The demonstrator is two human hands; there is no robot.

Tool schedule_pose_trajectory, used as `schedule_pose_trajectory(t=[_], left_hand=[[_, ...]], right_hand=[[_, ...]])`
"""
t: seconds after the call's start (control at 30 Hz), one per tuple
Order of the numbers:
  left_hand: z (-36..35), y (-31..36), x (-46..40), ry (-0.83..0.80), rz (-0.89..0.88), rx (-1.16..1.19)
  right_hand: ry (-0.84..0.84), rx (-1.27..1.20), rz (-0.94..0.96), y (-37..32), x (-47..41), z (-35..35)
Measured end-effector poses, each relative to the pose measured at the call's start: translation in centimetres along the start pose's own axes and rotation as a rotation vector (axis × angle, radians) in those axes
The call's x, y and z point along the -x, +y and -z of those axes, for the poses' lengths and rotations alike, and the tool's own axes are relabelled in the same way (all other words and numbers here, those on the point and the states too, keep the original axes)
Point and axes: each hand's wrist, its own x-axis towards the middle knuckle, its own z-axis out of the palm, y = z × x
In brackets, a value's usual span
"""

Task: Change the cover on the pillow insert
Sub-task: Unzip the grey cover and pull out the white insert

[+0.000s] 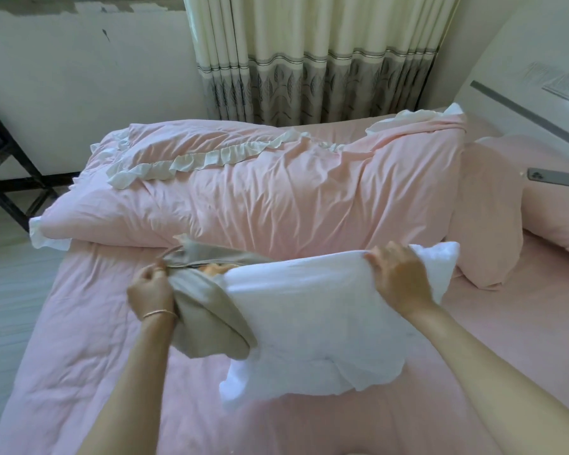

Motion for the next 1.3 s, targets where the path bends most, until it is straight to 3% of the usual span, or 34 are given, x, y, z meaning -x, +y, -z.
schedule_pose_trajectory(t=[0.07, 0.13, 0.23, 0.33, 0.43, 0.57, 0.63, 0.67, 0.73, 0.83, 1.0, 1.13, 1.3], left_hand=[[2.4, -1.1, -2.6, 0.122, 0.084, -0.064], [3.3, -1.5, -3.7, 0.083, 0.052, -0.095], [1.5, -1.1, -1.5, -0.133, -0.088, -0.120], [-0.5, -1.0, 0.1, -0.206, -0.154, -0.164], [-0.6, 0.4, -0.9, -0.144, -0.119, -0.099], [0.2, 4.5, -4.6, 0.154, -0.134, 0.080], [-0.2, 6.5, -6.6, 0.110, -0.240, 0.133], [-0.8, 7.2, -7.3, 0.028, -0.263, 0.098], [-2.5, 8.0, -7.8, -0.116, -0.232, -0.189], [-4.8, 7.7, -6.2, -0.189, -0.299, -0.534], [-7.2, 4.0, 0.0, -0.329, -0.589, -0.472], [-7.4, 0.3, 6.0, -0.445, -0.735, -0.326], [-6.2, -2.8, 12.2, -0.501, -0.898, -0.343]], right_hand=[[-0.062, -0.060, -0.291, 2.1, 0.7, 1.1], [-0.101, -0.091, -0.429, 2.7, 1.4, 1.4], [-0.174, -0.062, -0.299, 0.5, 1.0, 0.0], [-0.278, -0.025, -0.146, -2.7, -0.7, -1.8], [-0.385, -0.018, -0.036, -4.9, -1.2, -2.8], [-0.622, 0.026, -0.053, -5.9, -1.5, -3.6], [-0.688, 0.082, -0.048, -5.6, -1.6, -4.5], [-0.677, 0.075, -0.043, -5.8, -1.8, -4.6], [-0.701, 0.065, -0.071, -6.2, -2.4, -4.4], [-0.712, 0.042, -0.082, -5.9, -2.3, -4.7], [-0.608, -0.065, -0.140, -5.8, -1.0, -4.2], [-0.472, -0.163, -0.223, -5.1, 1.8, -2.7], [-0.297, -0.182, -0.382, -4.5, 6.9, 0.9]])
